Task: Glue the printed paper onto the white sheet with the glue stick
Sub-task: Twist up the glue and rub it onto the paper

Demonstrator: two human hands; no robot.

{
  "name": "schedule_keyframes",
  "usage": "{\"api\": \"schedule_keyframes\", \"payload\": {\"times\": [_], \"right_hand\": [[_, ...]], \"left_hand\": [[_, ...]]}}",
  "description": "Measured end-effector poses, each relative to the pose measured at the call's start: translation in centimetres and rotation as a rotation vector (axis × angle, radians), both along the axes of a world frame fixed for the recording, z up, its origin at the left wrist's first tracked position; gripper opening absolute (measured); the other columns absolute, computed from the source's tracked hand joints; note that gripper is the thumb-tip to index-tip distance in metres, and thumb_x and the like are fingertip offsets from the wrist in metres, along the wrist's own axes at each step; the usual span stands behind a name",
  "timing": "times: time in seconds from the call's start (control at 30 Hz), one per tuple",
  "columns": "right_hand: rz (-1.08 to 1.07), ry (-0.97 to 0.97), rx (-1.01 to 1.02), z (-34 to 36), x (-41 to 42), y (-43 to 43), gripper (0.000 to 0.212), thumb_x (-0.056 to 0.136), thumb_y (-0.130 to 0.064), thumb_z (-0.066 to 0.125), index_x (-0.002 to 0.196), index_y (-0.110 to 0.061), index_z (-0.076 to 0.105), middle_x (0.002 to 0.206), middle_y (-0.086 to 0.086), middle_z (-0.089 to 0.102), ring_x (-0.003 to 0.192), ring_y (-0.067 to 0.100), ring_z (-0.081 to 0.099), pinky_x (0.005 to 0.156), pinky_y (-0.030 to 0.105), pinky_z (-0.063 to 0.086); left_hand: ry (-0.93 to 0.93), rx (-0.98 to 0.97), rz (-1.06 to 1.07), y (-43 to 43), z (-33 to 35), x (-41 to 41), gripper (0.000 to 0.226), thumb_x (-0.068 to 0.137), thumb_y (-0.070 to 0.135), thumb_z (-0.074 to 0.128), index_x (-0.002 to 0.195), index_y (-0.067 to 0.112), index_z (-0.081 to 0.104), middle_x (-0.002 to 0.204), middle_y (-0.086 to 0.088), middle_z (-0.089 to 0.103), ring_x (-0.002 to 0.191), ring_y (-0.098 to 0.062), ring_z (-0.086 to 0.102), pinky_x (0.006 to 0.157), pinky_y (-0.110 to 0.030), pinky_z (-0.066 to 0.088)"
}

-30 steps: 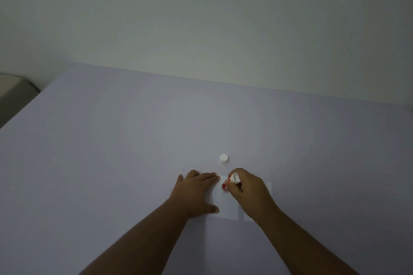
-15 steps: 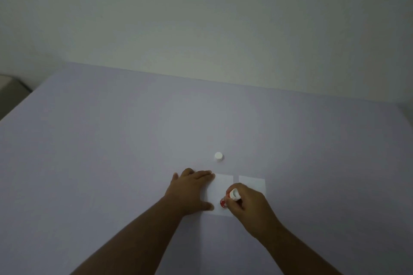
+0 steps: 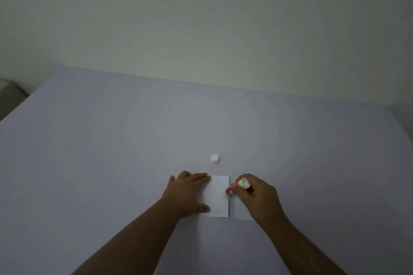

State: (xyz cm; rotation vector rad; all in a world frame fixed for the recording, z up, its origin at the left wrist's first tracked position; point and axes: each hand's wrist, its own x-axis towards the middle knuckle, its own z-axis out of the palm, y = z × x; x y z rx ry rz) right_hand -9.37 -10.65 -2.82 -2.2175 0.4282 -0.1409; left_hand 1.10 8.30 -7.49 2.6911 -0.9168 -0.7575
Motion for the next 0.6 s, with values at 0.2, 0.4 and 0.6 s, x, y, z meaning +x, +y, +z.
{"api": "schedule_keyframes", "payload": {"times": [0.2, 0.4, 0.6], "right_hand": [[-0.584, -0.079, 0.842, 1.1, 1.2, -3.0, 0.011, 0.086, -0.014, 0.057, 0.085, -0.008, 0.066, 0.06, 0.002, 0.058, 0.051, 0.012, 0.051, 0.046, 0.021, 0.049], [-0.541, 0.008, 1.254, -0.3, 3.3, -4.2, 0.012, 0.086, -0.007, 0.055, 0.096, -0.005, 0.063, 0.083, 0.012, 0.066, 0.069, 0.014, 0.058, 0.055, 0.02, 0.048], [-0.31, 0.038, 0.698, -2.1, 6.7, -3.3, 0.007, 0.081, -0.015, 0.066, 0.088, -0.017, 0.068, 0.086, 0.001, 0.068, 0.087, 0.019, 0.06, 0.083, 0.033, 0.047]], "left_hand": [[0.012, -0.006, 0.003, 0.0, 0.2, 0.0, 0.089, 0.066, 0.063, 0.06, 0.142, 0.041, 0.02, 0.152, 0.021, 0.024, 0.135, -0.018, 0.022, 0.109, -0.054, 0.018], [0.032, -0.003, 0.012, 0.1, 0.0, 0.0, 0.089, 0.066, 0.064, 0.059, 0.142, 0.043, 0.017, 0.152, 0.023, 0.021, 0.136, -0.018, 0.019, 0.112, -0.055, 0.013], [0.026, -0.009, 0.021, 0.3, -0.2, 0.0, 0.09, 0.065, 0.066, 0.057, 0.142, 0.045, 0.016, 0.152, 0.025, 0.02, 0.136, -0.016, 0.019, 0.113, -0.054, 0.013]]}}
